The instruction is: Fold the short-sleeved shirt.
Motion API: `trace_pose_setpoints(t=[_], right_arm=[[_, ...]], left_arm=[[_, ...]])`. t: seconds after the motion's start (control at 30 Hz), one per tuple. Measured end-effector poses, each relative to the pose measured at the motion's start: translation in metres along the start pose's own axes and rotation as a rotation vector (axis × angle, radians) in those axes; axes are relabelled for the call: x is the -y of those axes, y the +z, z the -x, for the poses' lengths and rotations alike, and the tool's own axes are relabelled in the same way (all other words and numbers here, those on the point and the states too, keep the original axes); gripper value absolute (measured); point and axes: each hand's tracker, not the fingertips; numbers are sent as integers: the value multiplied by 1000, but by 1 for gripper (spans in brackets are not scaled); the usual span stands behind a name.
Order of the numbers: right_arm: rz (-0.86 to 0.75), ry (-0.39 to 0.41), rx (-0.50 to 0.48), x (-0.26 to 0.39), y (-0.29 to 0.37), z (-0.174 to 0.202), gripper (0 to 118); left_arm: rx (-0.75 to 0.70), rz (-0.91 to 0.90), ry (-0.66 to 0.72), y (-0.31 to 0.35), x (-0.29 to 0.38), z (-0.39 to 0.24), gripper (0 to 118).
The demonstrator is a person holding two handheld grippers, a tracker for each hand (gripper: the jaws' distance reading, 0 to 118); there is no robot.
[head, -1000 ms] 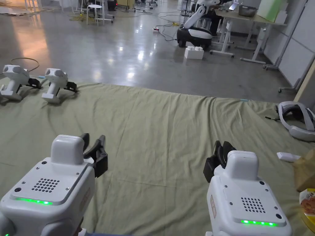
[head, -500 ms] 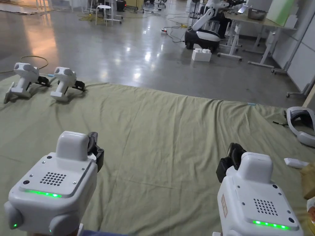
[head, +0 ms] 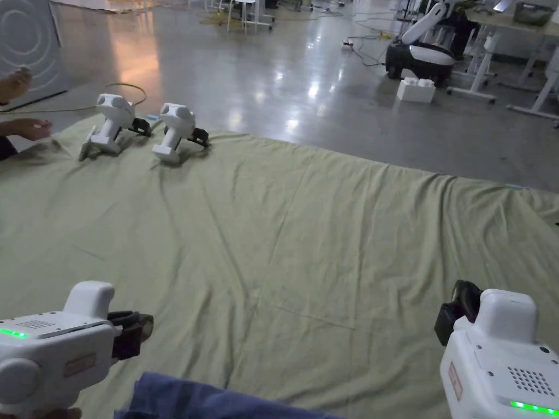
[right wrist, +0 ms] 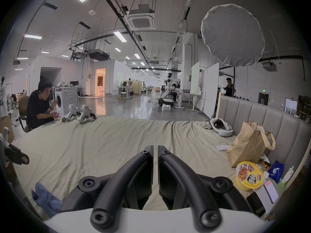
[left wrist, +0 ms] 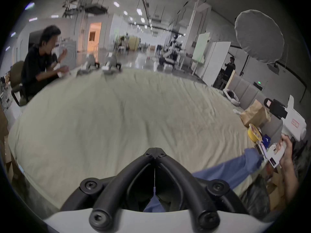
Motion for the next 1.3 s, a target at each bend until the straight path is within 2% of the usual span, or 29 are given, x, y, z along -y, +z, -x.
trace_pose_setpoints(t=[0.03,0.1,0.13,0.17,0.2,0.43,0.53,0.63,0.7,0.73,0.8,0.87,0.9,0.93,1.0,1.03,1.07,1.27,1.3], right_arm=[[10,4,-2,1,-1,1,7],[24,10,-7,3,-2,4,7],[32,12,-11,5,-3,5,7],[38,14,-14,6,-3,6,7],[45,18,-16,7,-3,6,7],[85,43,-25,15,-4,10,7],[100,46,-23,18,-5,10,7],[110,52,-17,20,-5,9,7],[119,47,-13,21,-6,8,7],[123,45,-11,21,-6,7,7],[131,36,-11,22,-7,7,7],[136,38,-12,24,-8,7,7],[139,42,-11,25,-8,8,7],[143,45,-13,26,-9,9,7],[150,46,-17,27,-9,10,7],[152,45,-19,28,-9,11,7],[155,45,-21,28,-9,11,7],[172,45,-26,33,-11,11,7],[173,45,-26,33,-11,11,7]], left_arm=[[2,22,22,2,2,3,8],[47,69,80,-1,9,19,29],[71,107,109,-4,13,26,29],[80,128,129,-4,16,29,59],[105,152,144,-7,22,37,76],[310,304,301,-41,61,68,75],[374,362,448,-61,67,88,75],[491,287,569,-60,73,99,75],[536,312,681,-66,79,104,74],[574,323,695,-69,81,104,74],[594,330,669,-69,82,87,69],[592,331,660,-71,81,80,57],[582,331,645,-52,76,57,33],[553,336,626,-50,75,48,24],[491,359,587,-48,78,34,22],[521,340,601,-63,75,61,20],[518,336,602,-64,73,62,18],[464,328,546,-45,54,36,13],[456,326,540,-53,59,58,13]])
